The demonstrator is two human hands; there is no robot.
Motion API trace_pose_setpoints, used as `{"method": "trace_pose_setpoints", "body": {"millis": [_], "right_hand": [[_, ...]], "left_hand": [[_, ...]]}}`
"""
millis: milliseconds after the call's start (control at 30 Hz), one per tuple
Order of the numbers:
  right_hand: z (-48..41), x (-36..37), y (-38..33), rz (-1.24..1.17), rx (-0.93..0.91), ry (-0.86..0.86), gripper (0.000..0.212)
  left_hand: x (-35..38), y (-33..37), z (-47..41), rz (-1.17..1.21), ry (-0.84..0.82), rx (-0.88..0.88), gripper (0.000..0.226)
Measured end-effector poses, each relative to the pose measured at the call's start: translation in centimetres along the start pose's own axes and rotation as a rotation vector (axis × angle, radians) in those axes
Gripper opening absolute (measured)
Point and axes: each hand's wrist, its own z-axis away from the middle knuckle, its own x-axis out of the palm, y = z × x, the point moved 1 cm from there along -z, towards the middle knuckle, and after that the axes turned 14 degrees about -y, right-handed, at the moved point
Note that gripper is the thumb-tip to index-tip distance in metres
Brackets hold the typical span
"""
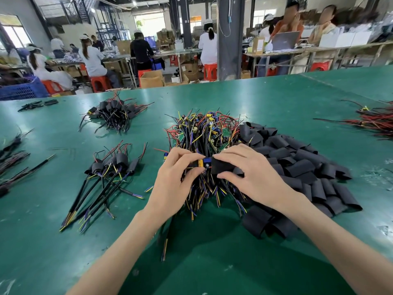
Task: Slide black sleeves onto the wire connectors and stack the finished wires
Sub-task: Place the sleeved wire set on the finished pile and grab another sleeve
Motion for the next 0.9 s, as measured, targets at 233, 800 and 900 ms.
{"method": "trace_pose_setpoints", "body": {"millis": [233,800,900], "right_hand": [[-0.14,-0.43,0.10,-0.136,0.037,-0.031,0.036],[-0.08,-0.05,-0.80,-0.099,-0.018,0.001,0.035],[0.02,-0.02,-0.66,-0.147,0.013,0.002,0.034]], "left_hand": [[0.20,-0.23,-0.01,-0.003,-0.049,0.034,0.026],[0.26,0.51,-0.02,0.284,0.006,-0.085,0.068],[0.15,0.51,0.06,0.300,-0.007,-0.073,0.068]]}}
